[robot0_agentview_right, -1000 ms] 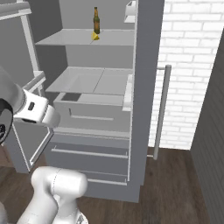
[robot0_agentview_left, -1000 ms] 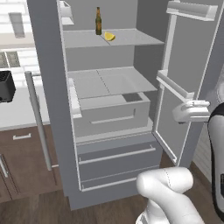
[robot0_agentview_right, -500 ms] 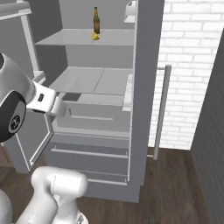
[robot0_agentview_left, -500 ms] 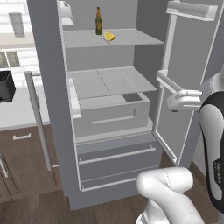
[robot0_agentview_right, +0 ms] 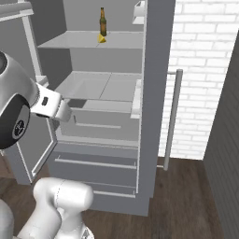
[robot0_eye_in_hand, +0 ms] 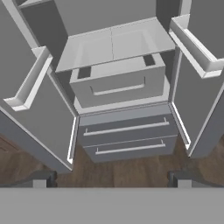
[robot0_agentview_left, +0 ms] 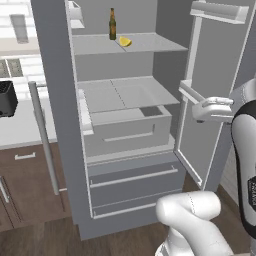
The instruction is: Grab a lemon wedge from the fridge and one ice cube from the ice bowl, and put them in the glass of lemonade.
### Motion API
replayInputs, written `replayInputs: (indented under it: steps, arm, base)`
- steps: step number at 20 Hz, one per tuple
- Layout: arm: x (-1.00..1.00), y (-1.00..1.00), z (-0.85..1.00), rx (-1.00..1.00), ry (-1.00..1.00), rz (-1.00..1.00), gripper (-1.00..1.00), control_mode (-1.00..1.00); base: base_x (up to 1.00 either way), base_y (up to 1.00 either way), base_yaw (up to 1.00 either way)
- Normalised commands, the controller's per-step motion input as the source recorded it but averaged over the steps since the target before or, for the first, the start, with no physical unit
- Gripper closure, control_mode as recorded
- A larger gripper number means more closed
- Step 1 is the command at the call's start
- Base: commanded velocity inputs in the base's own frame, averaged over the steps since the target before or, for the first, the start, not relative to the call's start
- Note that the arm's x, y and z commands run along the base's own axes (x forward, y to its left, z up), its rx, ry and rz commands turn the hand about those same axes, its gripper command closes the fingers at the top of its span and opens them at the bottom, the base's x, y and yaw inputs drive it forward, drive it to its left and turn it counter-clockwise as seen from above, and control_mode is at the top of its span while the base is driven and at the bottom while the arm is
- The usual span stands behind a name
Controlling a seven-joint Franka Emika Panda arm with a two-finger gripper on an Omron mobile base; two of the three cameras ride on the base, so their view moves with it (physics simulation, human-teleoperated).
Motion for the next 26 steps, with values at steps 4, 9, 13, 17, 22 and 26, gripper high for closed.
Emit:
replayInputs:
  steps: [4,9,13,17,22,26]
  arm:
    - [-0.03,-0.01,0.0,0.0,-0.01,0.0,-1.0,-1.0]
    - [-0.44,-0.17,0.15,0.04,-0.16,0.0,-1.0,-1.0]
    - [-0.09,0.08,0.27,0.0,-0.02,-0.02,-1.0,-1.0]
    - [0.0,0.04,0.24,-0.02,0.0,-0.02,-1.0,1.0]
    - [0.0,0.0,0.0,0.0,0.0,0.0,-1.0,1.0]
    - [0.0,0.0,0.0,0.0,0.0,0.0,-1.0,1.0]
  base:
    - [0.0,0.0,0.0]
    - [0.0,0.0,0.0]
    - [0.0,0.0,0.0]
    - [0.04,0.0,-0.01]
    - [0.53,0.23,-0.03]
    - [0.55,0.33,-0.03]
